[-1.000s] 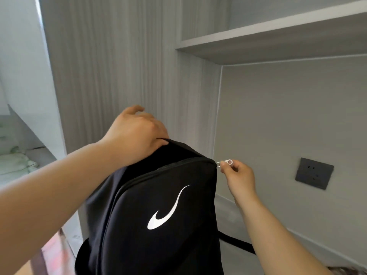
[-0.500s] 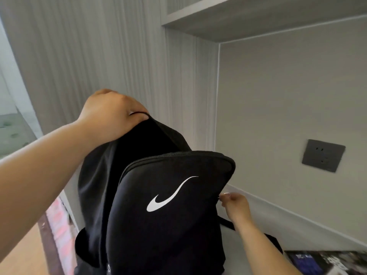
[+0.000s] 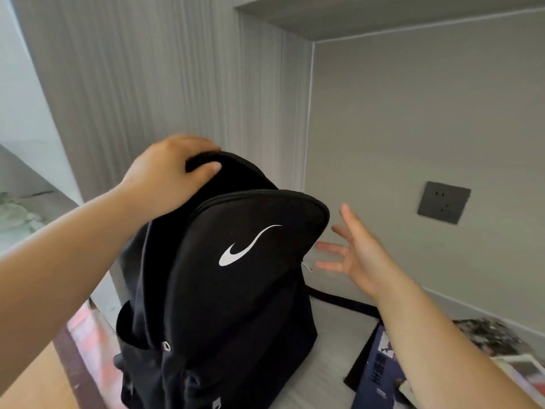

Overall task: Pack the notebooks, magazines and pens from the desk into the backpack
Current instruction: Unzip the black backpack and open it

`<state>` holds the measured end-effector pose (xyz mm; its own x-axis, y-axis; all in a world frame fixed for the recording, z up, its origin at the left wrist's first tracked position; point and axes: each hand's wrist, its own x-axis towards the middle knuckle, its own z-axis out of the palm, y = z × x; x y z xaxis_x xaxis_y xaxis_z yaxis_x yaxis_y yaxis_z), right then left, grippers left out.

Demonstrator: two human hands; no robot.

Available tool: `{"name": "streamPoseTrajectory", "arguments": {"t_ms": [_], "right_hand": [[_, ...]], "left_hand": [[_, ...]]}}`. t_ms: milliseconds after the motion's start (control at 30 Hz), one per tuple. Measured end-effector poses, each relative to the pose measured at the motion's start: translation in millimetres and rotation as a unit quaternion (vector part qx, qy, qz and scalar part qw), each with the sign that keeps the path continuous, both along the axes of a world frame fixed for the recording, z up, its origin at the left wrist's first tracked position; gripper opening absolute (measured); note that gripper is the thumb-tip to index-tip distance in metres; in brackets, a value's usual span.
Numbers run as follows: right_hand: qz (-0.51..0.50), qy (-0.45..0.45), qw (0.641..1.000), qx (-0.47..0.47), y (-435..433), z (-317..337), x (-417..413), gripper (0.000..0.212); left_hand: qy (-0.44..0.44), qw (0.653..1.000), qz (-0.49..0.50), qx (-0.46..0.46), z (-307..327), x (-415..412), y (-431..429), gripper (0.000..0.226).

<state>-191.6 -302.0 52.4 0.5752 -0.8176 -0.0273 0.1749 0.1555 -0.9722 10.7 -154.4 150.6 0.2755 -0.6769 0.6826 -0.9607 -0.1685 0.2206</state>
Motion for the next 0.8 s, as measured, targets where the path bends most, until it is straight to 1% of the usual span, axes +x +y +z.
{"name": "streamPoseTrajectory", "arguments": {"t_ms": [33, 67, 100, 133, 167, 200, 233, 267, 300, 333, 400, 433, 467, 533, 567, 633, 700, 733, 800], "right_hand": [[-0.019, 0.018, 0.994, -0.109, 8.7, 9.4, 3.7, 0.062], [-0.034, 0.044, 0.973, -0.225, 15.7, 16.9, 7.7, 0.065], [-0.042, 0.081, 0.936, -0.339, 20.4, 22.4, 11.7, 0.068], [-0.044, 0.129, 0.887, -0.442, 24.1, 26.3, 15.6, 0.067], [-0.053, 0.179, 0.827, -0.530, 28.2, 28.6, 19.0, 0.062], [-0.081, 0.212, 0.769, -0.598, 32.7, 30.1, 22.3, 0.051], [-0.127, 0.217, 0.725, -0.641, 37.5, 29.9, 24.8, 0.038], [-0.178, 0.200, 0.701, -0.661, 43.2, 27.7, 26.0, 0.026], [-0.220, 0.178, 0.691, -0.665, 49.7, 23.4, 25.6, 0.017], [-0.242, 0.155, 0.689, -0.665, 56.0, 15.4, 23.3, 0.013], [-0.245, 0.126, 0.682, -0.677, 65.4, -13.4, 15.1, 0.011], [-0.239, 0.130, 0.667, -0.694, 68.7, -32.4, 9.6, 0.010], [-0.224, 0.147, 0.645, -0.716, 71.5, -53.0, 3.3, 0.011], [-0.154, 0.227, 0.598, -0.754, 74.3, -92.9, -10.1, 0.025], [-0.103, 0.281, 0.590, -0.750, 74.7, -111.0, -16.6, 0.036], [-0.038, 0.374, 0.595, -0.710, 73.3, -141.0, -28.3, 0.047], [0.005, 0.440, 0.598, -0.670, 74.6, -160.3, -34.1, 0.047], [0.030, 0.466, 0.591, -0.658, 76.6, -167.4, -33.4, 0.047], [0.057, 0.488, 0.574, -0.655, 80.8, -172.1, -27.1, 0.048]], "left_hand": [[0.011, 1.000, -0.014, -0.006, -2.1, -0.7, 2.2, 0.032], [0.019, 0.999, -0.023, -0.012, -4.3, -0.9, 4.8, 0.032], [0.025, 0.999, -0.028, -0.016, -6.8, -0.9, 8.0, 0.034], [0.031, 0.999, -0.031, -0.019, -9.3, -0.2, 11.2, 0.035], [0.036, 0.999, -0.030, -0.019, -11.6, 0.7, 14.5, 0.035], [0.043, 0.999, -0.025, -0.019, -13.4, 1.6, 17.5, 0.036], [0.052, 0.998, -0.016, -0.018, -15.0, 2.2, 20.1, 0.036], [0.061, 0.998, -0.004, -0.020, -16.5, 2.4, 22.5, 0.035], [0.070, 0.997, 0.010, -0.022, -17.7, 2.1, 24.6, 0.035], [0.073, 0.997, 0.025, -0.025, -18.5, 1.7, 26.3, 0.034], [0.065, 0.996, 0.048, -0.026, -18.7, 1.4, 28.2, 0.033], [0.059, 0.997, 0.053, -0.025, -18.6, 1.5, 28.9, 0.032], [0.055, 0.997, 0.056, -0.022, -18.3, 2.0, 29.6, 0.032], [0.046, 0.997, 0.062, -0.013, -18.2, 3.4, 31.4, 0.033], [0.044, 0.997, 0.066, -0.007, -18.3, 3.6, 32.7, 0.033], [0.046, 0.996, 0.071, -0.002, -17.6, 2.8, 35.4, 0.034], [0.046, 0.996, 0.076, 0.001, -17.1, 2.2, 37.9, 0.034], [0.044, 0.996, 0.077, 0.004, -17.6, 1.6, 38.8, 0.034], [0.041, 0.996, 0.073, 0.012, -19.2, -0.2, 39.8, 0.033]]}}
